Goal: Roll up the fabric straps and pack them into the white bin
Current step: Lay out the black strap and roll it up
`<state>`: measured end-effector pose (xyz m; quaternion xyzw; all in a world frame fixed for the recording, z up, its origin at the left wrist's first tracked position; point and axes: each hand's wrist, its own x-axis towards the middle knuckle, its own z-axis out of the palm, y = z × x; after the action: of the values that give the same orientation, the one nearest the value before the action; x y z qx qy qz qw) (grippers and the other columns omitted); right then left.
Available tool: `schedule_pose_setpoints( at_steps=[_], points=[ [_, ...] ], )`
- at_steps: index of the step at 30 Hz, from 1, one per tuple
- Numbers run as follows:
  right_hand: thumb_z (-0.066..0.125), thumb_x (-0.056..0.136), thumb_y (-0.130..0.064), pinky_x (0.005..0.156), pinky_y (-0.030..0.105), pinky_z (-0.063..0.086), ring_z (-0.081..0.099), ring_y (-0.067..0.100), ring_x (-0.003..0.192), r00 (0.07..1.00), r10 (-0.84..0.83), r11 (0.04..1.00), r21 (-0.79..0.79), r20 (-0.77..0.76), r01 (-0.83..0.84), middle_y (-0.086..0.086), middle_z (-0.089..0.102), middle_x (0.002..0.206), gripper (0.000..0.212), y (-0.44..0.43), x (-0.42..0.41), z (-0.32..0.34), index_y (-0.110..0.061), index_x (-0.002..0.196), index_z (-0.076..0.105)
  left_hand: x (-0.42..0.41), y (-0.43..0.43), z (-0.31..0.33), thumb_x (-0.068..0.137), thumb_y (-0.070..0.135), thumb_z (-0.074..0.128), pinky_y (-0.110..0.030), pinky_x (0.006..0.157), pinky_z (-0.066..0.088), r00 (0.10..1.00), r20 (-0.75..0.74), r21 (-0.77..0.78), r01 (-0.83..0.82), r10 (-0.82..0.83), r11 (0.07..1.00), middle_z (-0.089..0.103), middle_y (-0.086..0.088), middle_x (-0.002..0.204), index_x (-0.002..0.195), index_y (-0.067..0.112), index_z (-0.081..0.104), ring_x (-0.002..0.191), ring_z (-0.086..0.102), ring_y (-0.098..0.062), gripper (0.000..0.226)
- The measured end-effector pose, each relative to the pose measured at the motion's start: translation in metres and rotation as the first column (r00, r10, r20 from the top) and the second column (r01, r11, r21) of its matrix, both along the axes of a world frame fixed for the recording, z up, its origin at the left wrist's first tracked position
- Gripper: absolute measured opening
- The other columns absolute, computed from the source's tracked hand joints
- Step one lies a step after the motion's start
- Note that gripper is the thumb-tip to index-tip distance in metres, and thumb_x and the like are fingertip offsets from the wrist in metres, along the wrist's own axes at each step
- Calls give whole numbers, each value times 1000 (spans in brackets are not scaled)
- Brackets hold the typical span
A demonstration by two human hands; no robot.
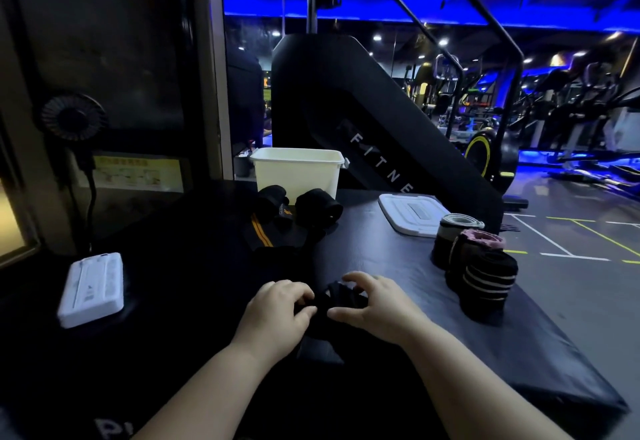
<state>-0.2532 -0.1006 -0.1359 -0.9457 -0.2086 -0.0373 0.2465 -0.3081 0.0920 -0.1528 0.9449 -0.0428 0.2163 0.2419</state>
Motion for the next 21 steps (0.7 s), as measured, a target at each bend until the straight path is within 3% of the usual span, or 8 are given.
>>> schedule_pose_setpoints(
  at_steps=[4,6,9,14,18,21],
  points=[
    [74,70,-58,104,27,36,44,21,126,999,-30,996,-81,-23,29,4,48,129,80,0,2,7,-35,142,45,3,1,5,87,43,64,-25,85,43,999,14,36,-36,35,999,62,12,100,107,32,67,104,54,-13,23],
    [72,64,-55,102,25,37,46,20,123,998,-35,998,-57,-44,32,2,45,123,82,-3,0,5,-33,139,48,1,-3,3,88,43,63,-28,88,44,999,-1,51,-48,48,998,62,10,103,109,31,67,106,53,-15,25],
    [64,56,-48,92,23,39,49,12,109,996,-32,997,63,-88,38,-6,40,114,72,-10,-8,6,-30,125,52,-1,-12,1,90,38,61,-31,96,39,999,-21,93,-38,40,995,60,9,111,115,31,65,111,50,-17,26],
    [63,56,-30,69,20,43,60,9,93,996,6,964,265,-94,20,-9,56,106,48,-27,-16,16,-31,103,55,1,-27,4,84,11,59,-27,95,36,992,-10,109,123,-122,986,66,11,112,111,30,69,110,53,-15,35],
    [66,73,1,61,10,45,57,8,84,995,7,924,380,-103,33,-7,56,105,53,-53,-22,20,-24,116,49,3,-45,7,91,29,60,-26,93,43,980,-49,61,196,-194,979,67,8,113,114,29,68,111,55,-14,24],
    [66,72,5,69,15,47,58,10,83,994,-21,925,376,-104,58,-5,55,108,61,-76,-25,15,-32,117,48,8,-59,5,92,40,57,-29,95,41,973,-98,101,217,-208,971,64,9,117,117,29,64,113,52,-16,28]
  ],
)
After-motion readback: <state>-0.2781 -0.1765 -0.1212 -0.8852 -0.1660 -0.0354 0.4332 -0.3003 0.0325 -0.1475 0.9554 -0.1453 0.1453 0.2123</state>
